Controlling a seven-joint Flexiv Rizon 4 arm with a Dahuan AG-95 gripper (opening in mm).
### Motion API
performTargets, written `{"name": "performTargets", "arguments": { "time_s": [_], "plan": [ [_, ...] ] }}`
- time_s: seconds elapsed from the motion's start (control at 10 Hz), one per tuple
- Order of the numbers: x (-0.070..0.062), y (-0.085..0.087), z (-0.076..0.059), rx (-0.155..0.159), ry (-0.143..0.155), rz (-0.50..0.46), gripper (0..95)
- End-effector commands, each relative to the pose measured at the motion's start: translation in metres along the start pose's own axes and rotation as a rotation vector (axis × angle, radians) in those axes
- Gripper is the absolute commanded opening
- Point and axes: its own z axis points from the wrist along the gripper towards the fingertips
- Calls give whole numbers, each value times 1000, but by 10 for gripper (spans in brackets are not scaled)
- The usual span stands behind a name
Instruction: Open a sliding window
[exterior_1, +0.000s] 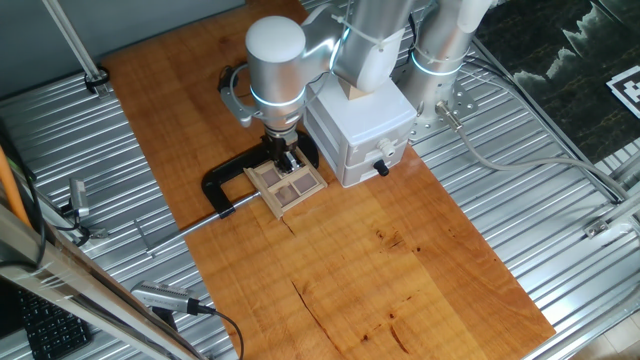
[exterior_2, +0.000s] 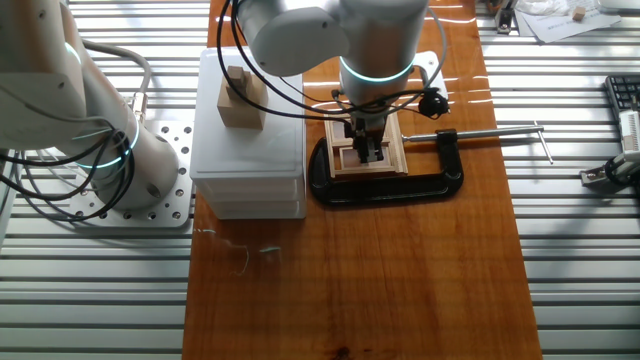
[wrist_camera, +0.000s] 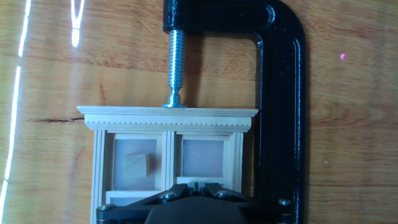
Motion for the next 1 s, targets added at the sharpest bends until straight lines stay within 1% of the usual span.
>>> {"name": "performTargets", "arguments": {
  "time_s": [0.1,1.0],
  "plan": [
    [0,0,1,0,-2,-2,0],
    [-2,-1,0,0,4,-17,0]
  ]
}}
